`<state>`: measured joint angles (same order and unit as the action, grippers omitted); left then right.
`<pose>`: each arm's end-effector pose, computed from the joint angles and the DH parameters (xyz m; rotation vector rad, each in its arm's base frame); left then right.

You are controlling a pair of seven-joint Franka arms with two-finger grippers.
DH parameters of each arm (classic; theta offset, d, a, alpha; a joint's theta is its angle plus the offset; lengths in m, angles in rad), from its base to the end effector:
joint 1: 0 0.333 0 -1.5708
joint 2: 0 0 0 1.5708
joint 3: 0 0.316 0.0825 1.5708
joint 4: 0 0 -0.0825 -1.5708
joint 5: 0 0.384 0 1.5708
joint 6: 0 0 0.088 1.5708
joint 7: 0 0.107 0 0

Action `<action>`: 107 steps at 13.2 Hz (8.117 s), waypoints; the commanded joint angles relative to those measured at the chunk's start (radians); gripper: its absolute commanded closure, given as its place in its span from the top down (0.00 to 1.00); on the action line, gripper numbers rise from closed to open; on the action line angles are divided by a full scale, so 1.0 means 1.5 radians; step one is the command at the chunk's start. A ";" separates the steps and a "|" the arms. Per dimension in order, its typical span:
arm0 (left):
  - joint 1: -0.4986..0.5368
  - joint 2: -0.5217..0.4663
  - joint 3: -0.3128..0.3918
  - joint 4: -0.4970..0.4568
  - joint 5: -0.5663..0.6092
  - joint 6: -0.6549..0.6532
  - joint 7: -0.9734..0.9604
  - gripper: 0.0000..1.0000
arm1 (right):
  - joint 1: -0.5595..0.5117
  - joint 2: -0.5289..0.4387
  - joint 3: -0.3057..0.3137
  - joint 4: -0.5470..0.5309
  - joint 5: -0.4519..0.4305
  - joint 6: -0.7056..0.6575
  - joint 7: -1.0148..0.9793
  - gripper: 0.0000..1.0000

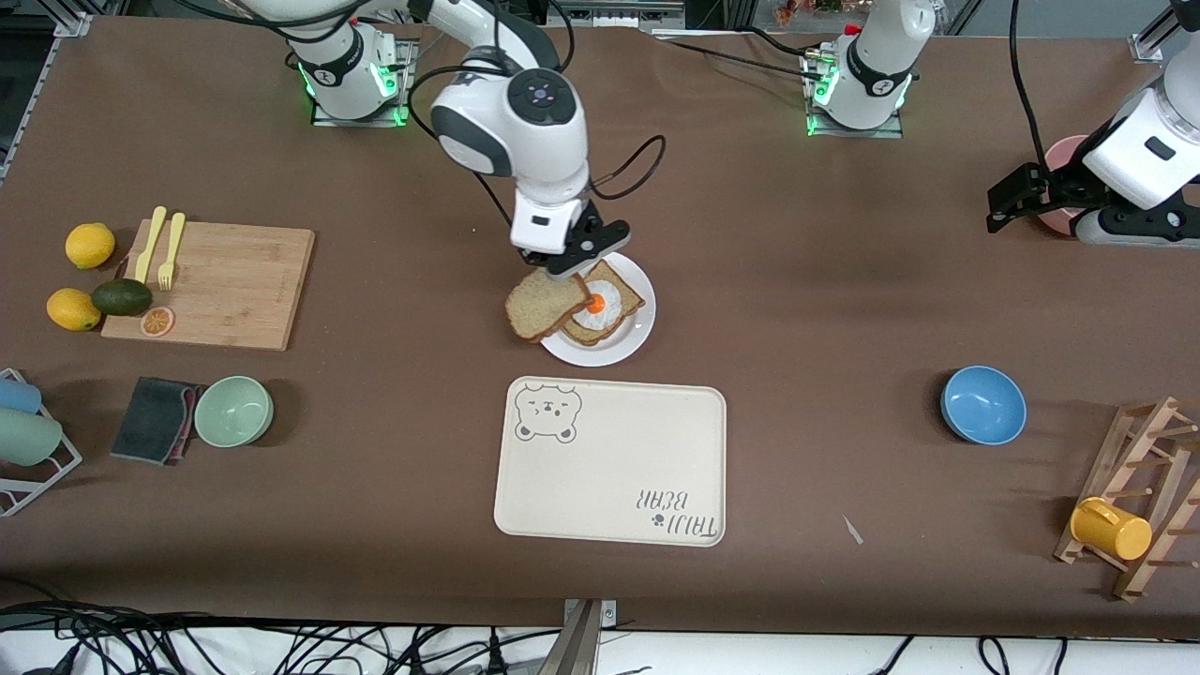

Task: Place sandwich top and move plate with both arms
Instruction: 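Lift the bread slice and carry it over the egg plate, then lower the bread onto the egg slice and open the right gripper, then retract the right gripper while the left gripper reaches the plate rim, then grip the white plate rim with the left gripper, then slide the plate with the left gripper onto the TAIJI BEAR tray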

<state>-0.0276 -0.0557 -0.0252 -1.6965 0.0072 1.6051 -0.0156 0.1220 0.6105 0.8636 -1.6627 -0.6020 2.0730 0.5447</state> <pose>0.5370 -0.0280 0.5985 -3.1307 0.0587 0.0554 0.4561 0.4938 0.3512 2.9602 0.9625 0.1372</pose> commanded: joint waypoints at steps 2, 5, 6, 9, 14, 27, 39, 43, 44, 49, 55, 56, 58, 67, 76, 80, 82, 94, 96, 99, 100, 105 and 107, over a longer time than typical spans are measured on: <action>0.001 -0.003 0.000 0.001 -0.015 -0.007 -0.002 1.00 | 0.129 0.083 -0.054 0.141 -0.029 -0.077 -0.003 0.00; 0.001 -0.003 0.000 0.001 -0.015 -0.007 -0.002 1.00 | 0.133 0.107 -0.056 0.143 -0.035 -0.080 -0.003 0.00; 0.001 -0.004 0.000 0.001 -0.015 -0.007 -0.002 1.00 | 0.133 0.117 -0.056 0.143 -0.037 -0.083 -0.003 0.00; 0.001 -0.003 0.000 0.001 -0.015 -0.007 -0.002 1.00 | 0.132 0.159 -0.054 0.144 -0.084 -0.079 0.002 0.00; 0.001 -0.003 0.000 0.001 -0.015 -0.007 -0.002 1.00 | 0.150 0.165 -0.049 0.143 -0.096 -0.081 0.032 0.00; 0.001 -0.003 0.000 0.001 -0.015 -0.007 -0.002 1.00 | 0.063 -0.154 -0.208 0.018 0.172 -0.077 -0.185 1.00; -0.012 0.025 -0.020 0.001 -0.079 -0.060 0.005 1.00 | 0.016 -0.433 -0.539 -0.142 0.353 -0.202 -0.275 1.00; -0.015 0.050 -0.026 -0.009 -0.148 -0.085 0.008 1.00 | 0.014 -0.420 -0.614 -0.076 0.385 -0.245 -0.283 1.00; -0.016 0.074 -0.033 -0.002 -0.196 -0.077 0.002 1.00 | 0.015 -0.419 -0.632 -0.066 0.399 -0.240 -0.285 1.00; -0.029 0.198 -0.043 -0.001 -0.308 0.029 0.006 1.00 | 0.018 -0.394 -0.668 0.006 0.475 -0.232 -0.312 1.00; -0.100 0.319 -0.048 0.000 -0.391 0.182 0.008 1.00 | 0.024 -0.363 -0.667 0.079 0.405 -0.258 -0.330 1.00; -0.116 0.335 -0.048 0.000 -0.404 0.207 0.008 1.00 | 0.023 -0.355 -0.668 0.077 0.413 -0.267 -0.321 1.00; -0.139 0.375 -0.048 0.000 -0.428 0.233 0.015 1.00 | 0.024 -0.352 -0.667 0.081 0.406 -0.261 -0.319 1.00; -0.156 0.483 -0.056 -0.003 -0.628 0.309 0.269 0.85 | 0.020 -0.351 -0.669 0.074 0.400 -0.265 -0.329 1.00; -0.208 0.528 -0.057 -0.012 -0.745 0.381 0.338 0.77 | 0.038 -0.345 -0.659 0.075 0.403 -0.251 -0.331 1.00; -0.214 0.547 -0.057 -0.017 -0.795 0.402 0.426 0.71 | 0.059 -0.341 -0.658 0.075 0.410 -0.249 -0.327 1.00; -0.213 0.550 -0.057 -0.018 -0.813 0.402 0.456 0.67 | 0.056 -0.341 -0.660 0.075 0.407 -0.249 -0.328 1.00; -0.210 0.567 -0.057 -0.024 -0.829 0.402 0.575 0.11 | 0.061 -0.333 -0.660 0.076 0.410 -0.227 -0.336 1.00; -0.210 0.566 -0.057 -0.024 -0.829 0.402 0.575 0.01 | 0.065 -0.336 -0.659 0.076 0.409 -0.232 -0.337 1.00; -0.209 0.566 -0.057 -0.024 -0.829 0.402 0.575 0.00 | 0.065 -0.338 -0.660 0.076 0.402 -0.232 -0.340 1.00; -0.209 0.566 -0.057 -0.024 -0.829 0.402 0.575 0.00 | 0.063 -0.337 -0.662 0.076 0.402 -0.232 -0.341 1.00; -0.205 0.560 -0.057 -0.024 -0.828 0.392 0.575 0.00 | 0.059 -0.336 -0.662 0.076 0.403 -0.232 -0.341 1.00; -0.201 0.552 -0.057 -0.023 -0.828 0.378 0.576 0.00 | 0.059 -0.336 -0.663 0.076 0.402 -0.229 -0.341 1.00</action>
<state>-0.3375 0.7911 -0.1148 -1.7196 -1.2017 2.1817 0.8143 0.2133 0.1031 -0.1292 -1.5695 0.0098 1.7373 0.0514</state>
